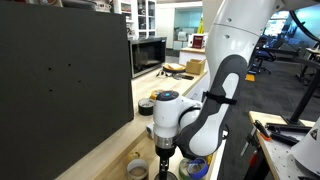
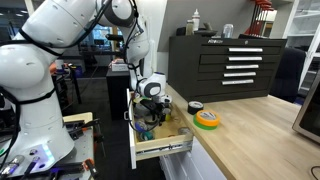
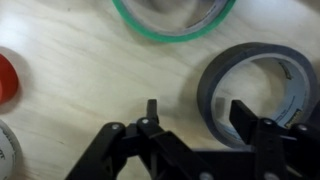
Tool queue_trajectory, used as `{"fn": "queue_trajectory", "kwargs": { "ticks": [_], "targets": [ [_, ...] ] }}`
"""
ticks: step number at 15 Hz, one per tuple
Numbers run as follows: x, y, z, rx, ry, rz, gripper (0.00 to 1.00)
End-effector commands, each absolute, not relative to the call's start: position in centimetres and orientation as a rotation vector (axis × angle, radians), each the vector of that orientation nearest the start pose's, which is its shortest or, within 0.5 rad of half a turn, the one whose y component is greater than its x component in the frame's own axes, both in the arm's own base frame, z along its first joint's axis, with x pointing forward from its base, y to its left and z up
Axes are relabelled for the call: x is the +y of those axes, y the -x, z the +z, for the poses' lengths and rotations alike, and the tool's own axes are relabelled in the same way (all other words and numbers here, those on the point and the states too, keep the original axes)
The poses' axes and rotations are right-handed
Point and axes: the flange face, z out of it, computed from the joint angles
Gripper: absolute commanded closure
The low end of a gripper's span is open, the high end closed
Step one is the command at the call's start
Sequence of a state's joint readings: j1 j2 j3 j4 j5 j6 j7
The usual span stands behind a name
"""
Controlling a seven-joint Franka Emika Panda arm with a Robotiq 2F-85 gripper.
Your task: Get the black masking tape from the open drawer and put it on top of the orange masking tape
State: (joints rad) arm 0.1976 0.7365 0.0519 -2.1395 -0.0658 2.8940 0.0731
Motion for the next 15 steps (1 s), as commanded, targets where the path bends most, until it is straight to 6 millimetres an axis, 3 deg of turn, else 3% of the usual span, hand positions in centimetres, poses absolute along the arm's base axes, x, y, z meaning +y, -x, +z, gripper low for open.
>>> {"fn": "queue_trajectory", "kwargs": {
  "ticks": [1, 8, 10, 11, 15],
  "targets": [
    [13.9, -52.8, 5.8, -0.400, 3.114, -0.066, 0.55],
    [14.2, -52.1, 6.7, -0.415, 3.097, -0.040, 0.97],
    [14.6, -51.3, 7.6, -0.438, 3.085, -0.007, 1.00],
    [14.7, -51.0, 8.0, -0.448, 3.088, 0.001, 0.95],
    [13.9, -49.6, 11.9, -0.442, 3.127, -0.012, 0.95]
  ]
}}
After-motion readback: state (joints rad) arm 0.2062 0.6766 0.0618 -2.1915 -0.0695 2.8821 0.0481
